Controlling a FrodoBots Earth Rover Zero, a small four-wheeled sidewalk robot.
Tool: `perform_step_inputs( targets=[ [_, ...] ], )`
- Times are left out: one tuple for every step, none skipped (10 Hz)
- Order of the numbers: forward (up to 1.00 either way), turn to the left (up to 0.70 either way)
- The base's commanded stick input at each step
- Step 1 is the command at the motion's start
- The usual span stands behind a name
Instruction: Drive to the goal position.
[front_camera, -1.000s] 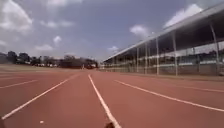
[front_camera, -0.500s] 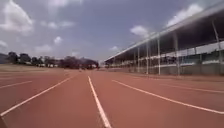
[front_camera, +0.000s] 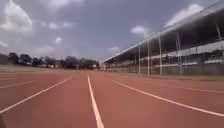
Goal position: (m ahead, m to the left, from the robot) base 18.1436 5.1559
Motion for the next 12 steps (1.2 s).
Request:
perform_step_inputs(
  targets=[
    [0.7,0.0],
    [0.7,0.0],
    [0.7,0.0],
    [0.7,0.0],
    [0.7,0.0],
    [0.7,0.0],
    [0.7,0.0],
    [0.7,0.0],
    [0.7,0.0],
    [0.7,0.0],
    [0.7,0.0],
    [0.7,0.0]
  ],
)
